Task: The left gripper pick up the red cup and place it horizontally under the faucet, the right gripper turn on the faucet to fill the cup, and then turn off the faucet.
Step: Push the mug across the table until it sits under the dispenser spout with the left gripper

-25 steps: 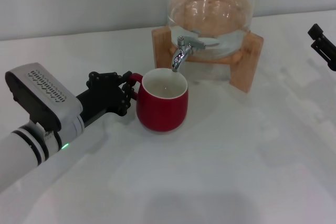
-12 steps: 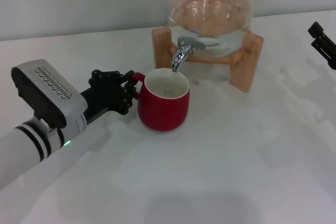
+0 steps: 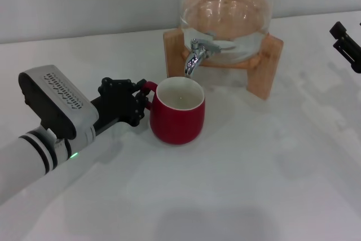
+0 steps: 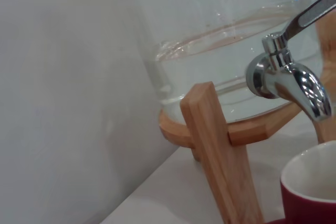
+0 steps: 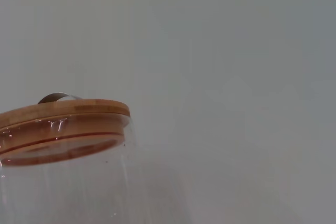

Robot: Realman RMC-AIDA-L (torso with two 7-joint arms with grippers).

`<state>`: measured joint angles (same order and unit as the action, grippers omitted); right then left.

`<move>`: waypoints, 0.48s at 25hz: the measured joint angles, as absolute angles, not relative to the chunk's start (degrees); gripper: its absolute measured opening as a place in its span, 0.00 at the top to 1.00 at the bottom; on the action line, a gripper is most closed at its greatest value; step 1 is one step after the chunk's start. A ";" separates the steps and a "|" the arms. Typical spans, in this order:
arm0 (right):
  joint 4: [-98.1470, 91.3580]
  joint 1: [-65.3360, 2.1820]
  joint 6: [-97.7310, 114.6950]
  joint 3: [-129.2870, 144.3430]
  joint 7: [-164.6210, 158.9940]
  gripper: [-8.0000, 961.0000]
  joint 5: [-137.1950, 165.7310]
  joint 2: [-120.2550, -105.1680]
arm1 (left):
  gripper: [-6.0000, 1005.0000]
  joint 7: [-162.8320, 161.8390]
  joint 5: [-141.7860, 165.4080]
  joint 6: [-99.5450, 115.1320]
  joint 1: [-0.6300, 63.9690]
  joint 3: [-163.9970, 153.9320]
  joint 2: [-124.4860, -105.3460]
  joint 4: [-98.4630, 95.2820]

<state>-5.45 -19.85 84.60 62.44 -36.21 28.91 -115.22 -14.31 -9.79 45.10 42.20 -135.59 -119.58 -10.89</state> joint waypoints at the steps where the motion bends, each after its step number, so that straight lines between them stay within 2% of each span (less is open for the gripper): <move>1: -5.45 -19.86 84.60 62.46 -36.22 0.10 28.92 -115.22 | 0.90 -14.31 -9.72 45.08 42.20 -135.59 -119.58 -10.90; 12: -5.46 -19.86 84.56 62.66 -36.21 0.10 28.92 -115.22 | 0.90 -14.27 -8.44 43.74 42.22 -135.62 -119.68 -12.29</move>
